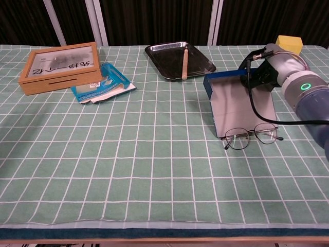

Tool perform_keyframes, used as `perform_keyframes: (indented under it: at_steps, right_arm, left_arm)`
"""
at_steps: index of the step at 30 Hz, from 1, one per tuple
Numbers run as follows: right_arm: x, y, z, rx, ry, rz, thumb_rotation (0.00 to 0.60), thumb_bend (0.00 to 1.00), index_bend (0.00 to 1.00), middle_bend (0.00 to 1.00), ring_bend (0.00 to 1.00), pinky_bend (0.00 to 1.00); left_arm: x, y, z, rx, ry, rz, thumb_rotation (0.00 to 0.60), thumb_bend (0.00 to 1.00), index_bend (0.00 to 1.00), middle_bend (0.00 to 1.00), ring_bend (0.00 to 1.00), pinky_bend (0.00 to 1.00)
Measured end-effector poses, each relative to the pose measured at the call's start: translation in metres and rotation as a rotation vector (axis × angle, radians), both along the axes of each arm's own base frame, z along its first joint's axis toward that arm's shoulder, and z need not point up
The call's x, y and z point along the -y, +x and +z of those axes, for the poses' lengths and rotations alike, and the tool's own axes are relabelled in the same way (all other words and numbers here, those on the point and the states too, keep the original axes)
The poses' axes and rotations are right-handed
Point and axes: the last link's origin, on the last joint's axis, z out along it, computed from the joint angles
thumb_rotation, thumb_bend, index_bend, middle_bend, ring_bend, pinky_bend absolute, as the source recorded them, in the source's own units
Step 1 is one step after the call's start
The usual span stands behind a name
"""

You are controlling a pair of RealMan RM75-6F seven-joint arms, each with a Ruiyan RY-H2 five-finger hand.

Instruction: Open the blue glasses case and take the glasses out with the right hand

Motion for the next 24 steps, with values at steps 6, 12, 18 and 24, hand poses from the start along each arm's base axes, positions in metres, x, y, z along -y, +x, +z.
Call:
perform_keyframes:
  at_steps: [6,12,18,24]
  right_arm:
    - [0.016,0.005,0.003,-0.056,0.001,0.002,0.600,0.54,0.57,0.97,1.00,1.00]
    - [0.037,0.003,0.005,-0.119,0.013,-0.041,0.600,0.53,0.57,0.96,1.00,1.00]
    - [0.058,0.011,0.004,-0.180,0.028,-0.071,0.600,0.49,0.45,0.96,0.99,1.00]
    - [0.068,0.007,0.005,-0.244,0.034,-0.122,0.600,0.36,0.00,0.95,0.98,1.00]
  left_arm:
    - [0.000,0.000,0.000,0.003,0.000,0.002,0.600,0.07,0.00,0.00,0.00,0.00]
    - [0.000,0.000,-0.001,0.003,-0.009,0.002,0.600,0.07,0.00,0.00,0.00,0.00]
    - [0.001,0.001,-0.003,0.005,-0.018,0.003,0.600,0.07,0.00,0.00,0.00,0.00]
    - [0.001,0.001,-0.002,0.008,-0.012,0.002,0.600,0.07,0.00,0.00,0.00,0.00]
